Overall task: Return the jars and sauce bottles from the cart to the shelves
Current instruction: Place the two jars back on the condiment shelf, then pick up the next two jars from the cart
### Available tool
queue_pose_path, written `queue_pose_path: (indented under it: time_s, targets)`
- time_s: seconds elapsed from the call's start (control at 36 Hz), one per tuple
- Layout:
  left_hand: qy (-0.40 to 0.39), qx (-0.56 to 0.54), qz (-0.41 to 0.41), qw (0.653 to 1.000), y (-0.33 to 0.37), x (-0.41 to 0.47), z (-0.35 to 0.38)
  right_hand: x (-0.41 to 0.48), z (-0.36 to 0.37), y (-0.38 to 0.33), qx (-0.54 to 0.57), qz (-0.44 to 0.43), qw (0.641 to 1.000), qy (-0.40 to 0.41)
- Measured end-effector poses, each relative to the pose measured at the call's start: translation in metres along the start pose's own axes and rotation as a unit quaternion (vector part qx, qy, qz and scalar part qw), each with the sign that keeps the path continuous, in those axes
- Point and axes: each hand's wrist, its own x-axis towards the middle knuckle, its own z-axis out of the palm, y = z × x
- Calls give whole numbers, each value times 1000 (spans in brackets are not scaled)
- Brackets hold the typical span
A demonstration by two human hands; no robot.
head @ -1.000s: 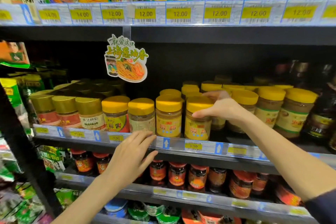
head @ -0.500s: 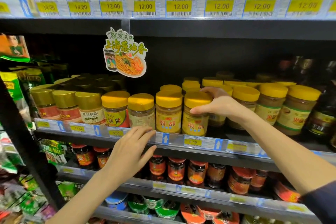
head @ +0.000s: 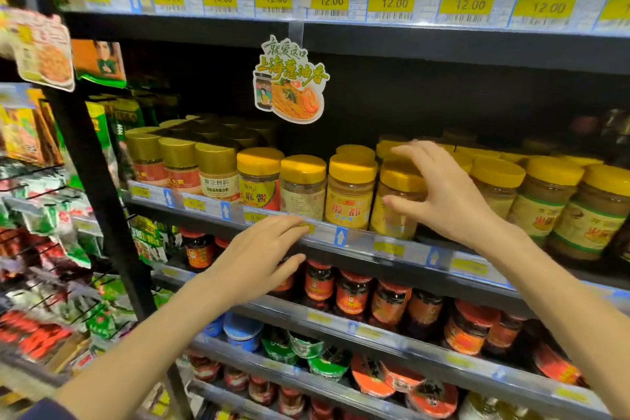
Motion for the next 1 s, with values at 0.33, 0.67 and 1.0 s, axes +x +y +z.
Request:
queue_pose_path:
  time_s: [0.33,0.67,1.0]
  targets:
    - [-102,45,-187,976,-106,-194,-58,2,123,-202,78,-197,957,-199]
    - [-138,54,-437,887,-195,-444,-107,9,245,-454,113,-346,868,-336]
    - [-153,49,-629,761,-250,-581,-104,35,354,-626,117,-478,786,-374]
